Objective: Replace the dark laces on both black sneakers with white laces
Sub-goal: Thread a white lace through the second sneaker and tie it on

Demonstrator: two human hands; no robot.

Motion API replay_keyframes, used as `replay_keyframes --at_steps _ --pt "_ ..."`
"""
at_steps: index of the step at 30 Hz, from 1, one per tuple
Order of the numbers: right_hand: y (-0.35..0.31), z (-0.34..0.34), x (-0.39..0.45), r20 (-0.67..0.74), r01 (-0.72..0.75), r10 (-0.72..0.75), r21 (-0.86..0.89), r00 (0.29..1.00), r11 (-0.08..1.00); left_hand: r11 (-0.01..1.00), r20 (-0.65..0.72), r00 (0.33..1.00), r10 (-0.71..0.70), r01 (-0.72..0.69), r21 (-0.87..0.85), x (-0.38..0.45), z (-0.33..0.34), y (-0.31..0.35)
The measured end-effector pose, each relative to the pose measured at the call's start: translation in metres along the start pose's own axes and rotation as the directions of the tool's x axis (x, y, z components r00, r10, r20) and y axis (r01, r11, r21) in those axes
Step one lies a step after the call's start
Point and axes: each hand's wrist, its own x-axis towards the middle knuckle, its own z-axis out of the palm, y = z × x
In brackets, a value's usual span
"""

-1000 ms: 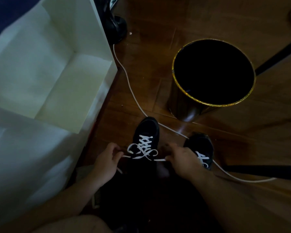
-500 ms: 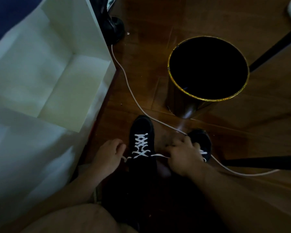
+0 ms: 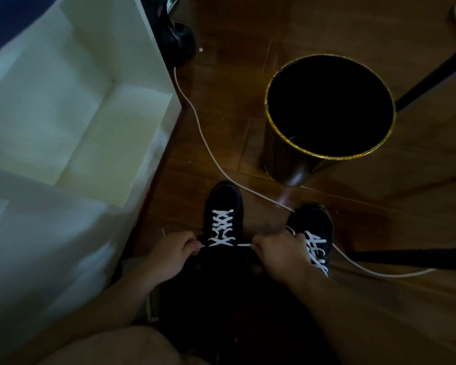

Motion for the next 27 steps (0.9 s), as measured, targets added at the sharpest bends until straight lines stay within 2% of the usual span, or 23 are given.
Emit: replay_keyframes --at_steps 3,5,7,8,10,12,13,14,15,16,17,18,19,20,21,22,25,26,27 --pt "0.005 -0.002 0.000 0.053 0.015 -0.013 -0.043 0.999 0.999 0.987 0.035 0.993 -0.111 0.114 -0.114 -0.005 -0.001 -0.012" --pt "0.014 -0.003 -0.001 0.043 0.014 -0.008 -0.136 0.999 0.991 0.975 0.056 0.989 -0.138 0.146 -0.170 -0.010 -0.008 -0.016" --pt "0.024 -0.007 0.002 -0.087 -0.069 0.052 -0.208 0.995 0.976 0.962 -0.019 0.994 -0.111 0.103 -0.252 -0.014 -0.021 -0.019" --pt "0.026 -0.011 0.005 -0.163 -0.111 0.081 -0.187 0.983 0.976 0.954 -0.081 0.992 -0.096 0.068 -0.292 -0.012 -0.029 -0.019" --pt "0.023 -0.019 0.011 -0.270 -0.101 0.098 0.003 0.958 0.995 0.962 -0.266 0.959 -0.095 0.020 -0.273 -0.005 -0.039 -0.018" --pt "0.010 -0.029 0.013 -0.331 -0.014 0.111 0.282 0.937 0.959 0.998 -0.540 0.840 -0.048 0.020 -0.057 -0.001 -0.044 -0.009" --pt "0.002 -0.032 0.013 -0.348 0.012 0.139 0.400 0.927 0.917 0.999 -0.613 0.790 0.009 0.026 0.047 -0.003 -0.044 -0.002" --pt "-0.005 -0.037 0.011 -0.354 0.007 0.187 0.481 0.916 0.877 0.996 -0.607 0.794 0.025 0.036 0.088 -0.005 -0.041 0.006" --pt "-0.011 -0.037 0.011 -0.319 -0.041 0.244 0.531 0.916 0.847 0.996 -0.518 0.855 -0.036 0.070 0.046 -0.008 -0.036 0.012" --pt "-0.016 -0.034 0.010 -0.218 -0.125 0.294 0.565 0.931 0.816 0.989 -0.372 0.917 -0.147 0.142 -0.040 -0.011 -0.030 0.019" --pt "-0.020 -0.029 0.010 -0.067 -0.209 0.308 0.598 0.949 0.774 0.958 -0.204 0.941 -0.271 0.242 -0.156 -0.012 -0.023 0.023" --pt "-0.025 -0.020 0.009 0.112 -0.297 0.298 0.648 0.948 0.702 0.902 -0.057 0.931 -0.360 0.331 -0.276 -0.014 -0.016 0.027" --pt "-0.030 -0.009 0.009 0.264 -0.379 0.276 0.722 0.924 0.579 0.843 0.024 0.918 -0.397 0.374 -0.387 -0.013 -0.008 0.027" --pt "-0.035 0.001 0.009 0.356 -0.441 0.269 0.794 0.895 0.419 0.796 0.043 0.916 -0.399 0.370 -0.479 -0.011 -0.001 0.027" --pt "-0.038 0.011 0.010 0.367 -0.449 0.290 0.841 0.884 0.302 0.771 0.023 0.922 -0.386 0.336 -0.541 -0.009 0.005 0.029" --pt "-0.039 0.020 0.014 0.313 -0.397 0.318 0.883 0.895 0.249 0.753 -0.017 0.924 -0.381 0.299 -0.586 -0.006 0.010 0.030" --pt "-0.048 0.019 0.021 0.205 -0.272 0.370 0.953 0.906 0.136 0.576 -0.016 0.936 -0.351 0.202 -0.792 0.000 0.010 0.041" --pt "-0.050 0.014 0.024 0.192 -0.244 0.360 0.964 0.913 0.106 0.534 -0.005 0.950 -0.311 0.170 -0.828 0.001 0.006 0.044" --pt "-0.053 0.008 0.026 0.170 -0.216 0.334 0.971 0.927 0.105 0.538 -0.018 0.964 -0.266 0.133 -0.832 0.002 0.000 0.049"
